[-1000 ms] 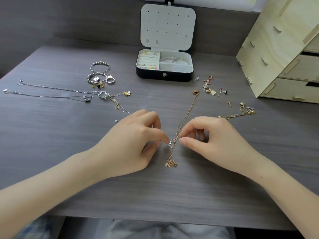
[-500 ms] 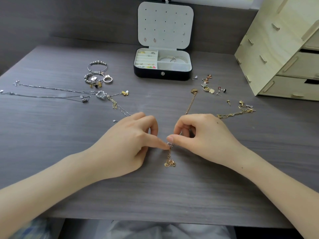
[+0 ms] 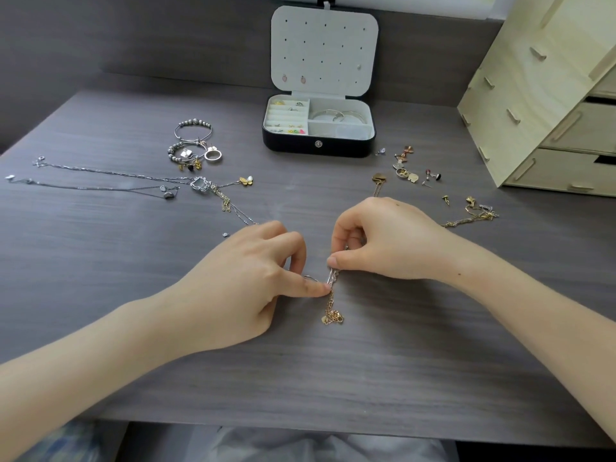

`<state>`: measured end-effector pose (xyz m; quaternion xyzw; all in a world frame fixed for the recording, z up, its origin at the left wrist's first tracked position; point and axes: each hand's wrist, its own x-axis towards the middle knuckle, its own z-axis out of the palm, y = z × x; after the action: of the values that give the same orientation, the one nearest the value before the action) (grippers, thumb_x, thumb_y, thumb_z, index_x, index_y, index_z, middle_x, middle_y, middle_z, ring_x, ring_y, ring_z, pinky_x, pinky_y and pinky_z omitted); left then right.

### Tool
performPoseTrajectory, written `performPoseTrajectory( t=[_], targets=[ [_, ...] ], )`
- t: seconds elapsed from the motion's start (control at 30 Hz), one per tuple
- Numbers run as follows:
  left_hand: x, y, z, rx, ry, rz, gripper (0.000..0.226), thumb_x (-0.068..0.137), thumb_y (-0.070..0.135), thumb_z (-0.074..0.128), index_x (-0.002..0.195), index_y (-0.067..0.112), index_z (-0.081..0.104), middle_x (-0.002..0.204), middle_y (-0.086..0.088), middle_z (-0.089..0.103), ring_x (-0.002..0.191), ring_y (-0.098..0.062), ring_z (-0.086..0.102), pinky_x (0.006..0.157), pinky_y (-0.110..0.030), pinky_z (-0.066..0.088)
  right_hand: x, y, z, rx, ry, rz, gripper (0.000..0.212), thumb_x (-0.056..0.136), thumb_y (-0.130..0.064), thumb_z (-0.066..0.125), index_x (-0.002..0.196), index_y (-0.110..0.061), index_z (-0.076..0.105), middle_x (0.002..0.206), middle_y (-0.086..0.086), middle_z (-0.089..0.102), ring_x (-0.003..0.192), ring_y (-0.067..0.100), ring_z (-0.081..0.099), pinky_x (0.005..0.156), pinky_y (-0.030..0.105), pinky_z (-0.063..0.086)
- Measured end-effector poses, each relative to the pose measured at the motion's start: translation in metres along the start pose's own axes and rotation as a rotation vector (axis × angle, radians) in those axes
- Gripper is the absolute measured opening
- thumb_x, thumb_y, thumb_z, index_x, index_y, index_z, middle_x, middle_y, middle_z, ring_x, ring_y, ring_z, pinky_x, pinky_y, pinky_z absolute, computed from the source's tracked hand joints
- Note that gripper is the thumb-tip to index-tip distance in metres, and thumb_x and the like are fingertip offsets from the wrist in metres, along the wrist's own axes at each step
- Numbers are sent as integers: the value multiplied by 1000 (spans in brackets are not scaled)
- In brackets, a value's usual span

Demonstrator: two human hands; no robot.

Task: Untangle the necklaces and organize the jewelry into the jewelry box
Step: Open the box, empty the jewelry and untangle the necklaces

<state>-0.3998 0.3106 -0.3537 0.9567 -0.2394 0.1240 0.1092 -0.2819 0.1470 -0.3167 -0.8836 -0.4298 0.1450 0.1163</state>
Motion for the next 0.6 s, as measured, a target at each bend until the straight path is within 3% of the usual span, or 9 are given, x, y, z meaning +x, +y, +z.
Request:
performPoseTrajectory(
  t=[0.13,0.33,0.5,0.6],
  targets=[
    [-2,1,1,-12,2,-13,62,70,7,27,102,31,74,81,0,58,63,-23,49,57,-27,44,-3,3,3,-7,38,-20,12,81,-38,64,72,-31,59,67,-14,56,67,1,49,61,25,34],
    [-3,1,0,-11,-6,-26,61,71,8,27,104,33,72,80,0,57,63,-23,47,55,-29,44,1,-2,-1,80,-115,-159,12,75,-40,72,76,-30,64,66,-10,59,62,-1,48,54,14,32],
    [-3,1,-1,-5,-7,-16,60,71,8,27,103,32,73,81,0,57,63,-23,48,57,-28,42,10,-7,-7,-3,-205,-194,11,75,-38,73,73,-30,66,72,-10,62,66,1,50,64,20,40],
    [-2,1,-2,-15,-8,-13,60,71,9,27,102,32,73,81,1,57,64,-22,48,57,-30,44,13,-11,-9,-94,-183,-183,14,78,-38,70,69,-32,61,64,-15,56,63,-3,48,60,15,36]
  ],
)
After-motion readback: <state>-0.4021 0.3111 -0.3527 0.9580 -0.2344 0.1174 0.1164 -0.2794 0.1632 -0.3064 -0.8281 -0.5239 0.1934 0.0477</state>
